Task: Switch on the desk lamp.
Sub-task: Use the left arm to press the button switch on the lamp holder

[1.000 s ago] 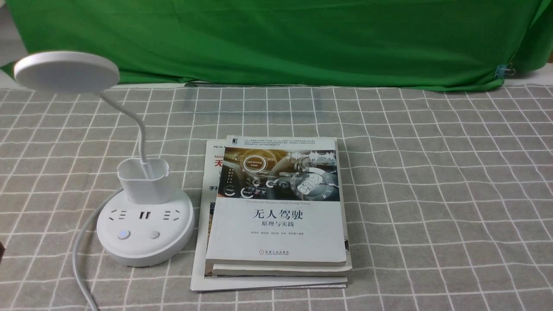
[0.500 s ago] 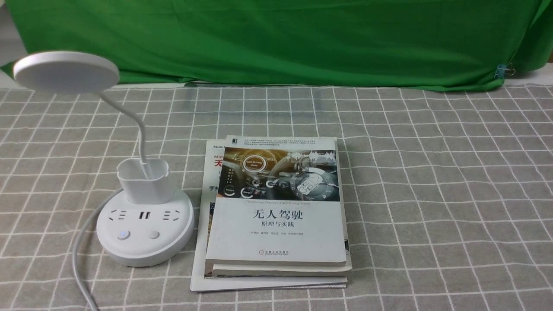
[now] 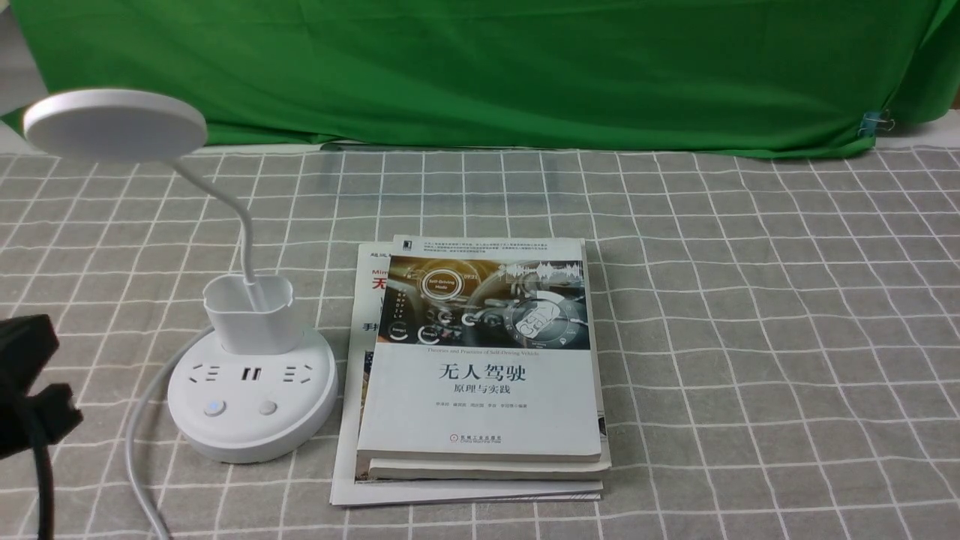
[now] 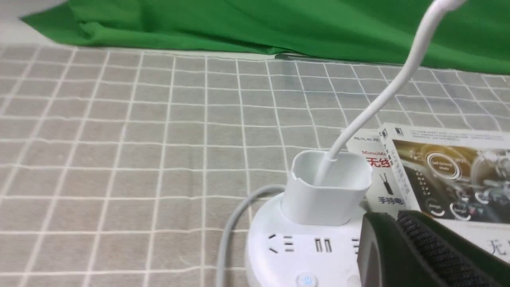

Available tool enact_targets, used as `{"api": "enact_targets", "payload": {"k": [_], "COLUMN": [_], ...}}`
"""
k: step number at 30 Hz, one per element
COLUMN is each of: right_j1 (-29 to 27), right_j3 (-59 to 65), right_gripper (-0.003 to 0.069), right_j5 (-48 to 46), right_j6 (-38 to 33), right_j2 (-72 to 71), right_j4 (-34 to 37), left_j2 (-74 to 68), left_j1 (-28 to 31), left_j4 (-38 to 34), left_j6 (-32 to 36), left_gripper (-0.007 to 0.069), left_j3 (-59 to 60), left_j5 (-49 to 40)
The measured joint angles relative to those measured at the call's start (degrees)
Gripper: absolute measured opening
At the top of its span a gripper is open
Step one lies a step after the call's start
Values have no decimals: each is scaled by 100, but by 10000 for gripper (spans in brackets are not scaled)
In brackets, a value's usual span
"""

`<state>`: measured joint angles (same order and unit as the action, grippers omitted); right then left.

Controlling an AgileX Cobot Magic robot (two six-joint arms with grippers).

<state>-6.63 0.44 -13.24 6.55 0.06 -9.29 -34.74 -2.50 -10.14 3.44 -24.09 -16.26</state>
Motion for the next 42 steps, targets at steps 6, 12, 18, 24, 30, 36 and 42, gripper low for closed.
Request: {"api": "enact_targets", "payload": {"k": [6,12,18,24,30,36,42], "right_j1": [0,0,0,0,0,0,0], "right_j3": [0,0,0,0,0,0,0], "right_gripper": [245,245,245,245,245,245,245], "right_j5": [0,0,0,0,0,0,0], "right_j6": [0,0,0,0,0,0,0], "right_j2": [0,0,0,0,0,0,0], "right_j4": [0,0,0,0,0,0,0], "left_j2": [-1098,-2387,-3195,-3755,-4322,-4640,-4851], "left_j1": [0,0,-200,-991,-1470,-1470,-1470], "left_j4": [-204,-862,-1276,-431,1122,1356,1368], "left_j6": [19,778,1648,999,-593,-791,-796], "left_gripper": [19,19,19,19,19,19,19], "left_j3": [-30,-574,-1121,-1302,-1345,-1350,-1373], "left_j5": [-95,-1071,-1411,-1194,-662,-203,-22]}}
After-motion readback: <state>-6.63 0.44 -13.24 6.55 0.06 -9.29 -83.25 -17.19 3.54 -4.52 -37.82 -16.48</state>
